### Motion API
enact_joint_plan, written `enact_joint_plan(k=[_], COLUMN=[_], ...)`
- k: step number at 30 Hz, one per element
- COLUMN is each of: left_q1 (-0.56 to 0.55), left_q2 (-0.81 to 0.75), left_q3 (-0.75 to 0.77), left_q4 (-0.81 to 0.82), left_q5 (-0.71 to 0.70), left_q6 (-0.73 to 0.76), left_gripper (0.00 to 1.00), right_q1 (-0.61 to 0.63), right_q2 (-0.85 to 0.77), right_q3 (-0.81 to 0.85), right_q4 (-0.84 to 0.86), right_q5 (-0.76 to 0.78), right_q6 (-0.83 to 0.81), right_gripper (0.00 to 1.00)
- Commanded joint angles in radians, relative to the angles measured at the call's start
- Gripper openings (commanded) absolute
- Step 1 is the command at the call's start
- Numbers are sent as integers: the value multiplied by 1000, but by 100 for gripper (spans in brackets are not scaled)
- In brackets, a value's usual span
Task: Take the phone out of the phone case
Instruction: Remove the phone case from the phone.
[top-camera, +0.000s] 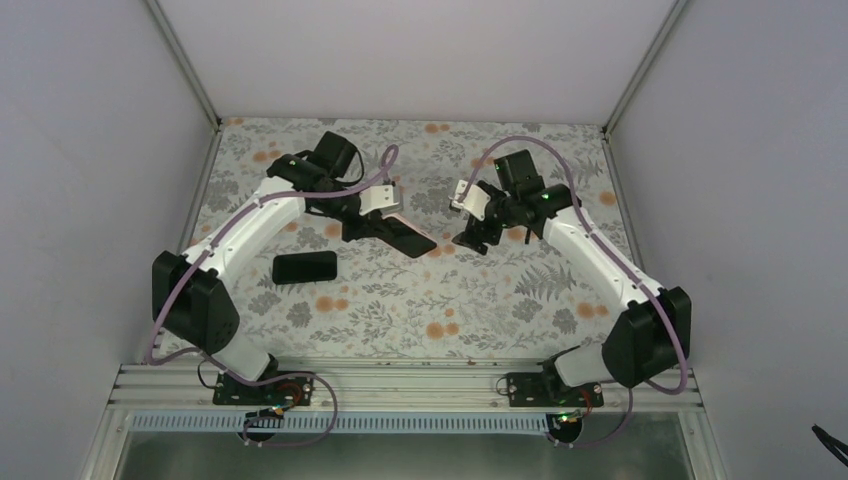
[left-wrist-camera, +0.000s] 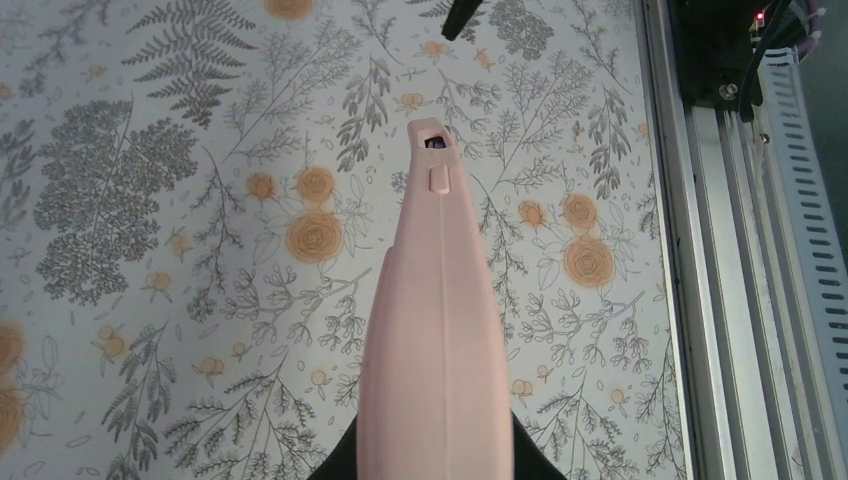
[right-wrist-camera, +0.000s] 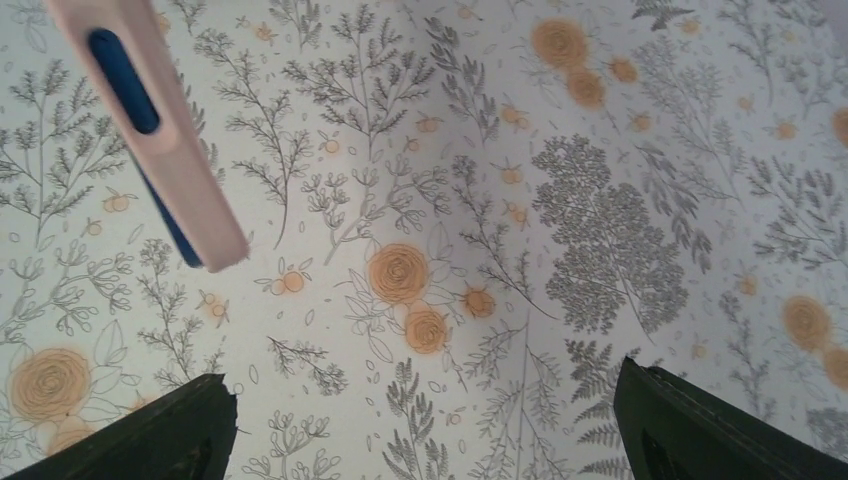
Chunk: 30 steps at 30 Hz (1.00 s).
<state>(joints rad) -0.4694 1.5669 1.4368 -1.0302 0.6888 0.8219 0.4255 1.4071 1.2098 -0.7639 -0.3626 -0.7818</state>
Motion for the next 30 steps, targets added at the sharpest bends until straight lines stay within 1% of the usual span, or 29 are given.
enact_joint_plan(k=[1,9,17,30], left_q1=[-9,-17,-27,-51], left_q2=[18,20,18,1], left_q3=[48,63,69,66], left_q4=[19,18,9,-11], left_q5=[38,29,33,22], left_q6=[-5,-13,-13,-15], left_gripper=[2,2,2,2], right_q1=[23,66,68,61], right_q2=[7,45,74,90], right_q3=[-17,18,15,-1], right_q4=[1,25,57,125], right_q5=[-60,-54,-37,48], right_q6=[7,33,39,35], right_gripper=[97,95,95,95])
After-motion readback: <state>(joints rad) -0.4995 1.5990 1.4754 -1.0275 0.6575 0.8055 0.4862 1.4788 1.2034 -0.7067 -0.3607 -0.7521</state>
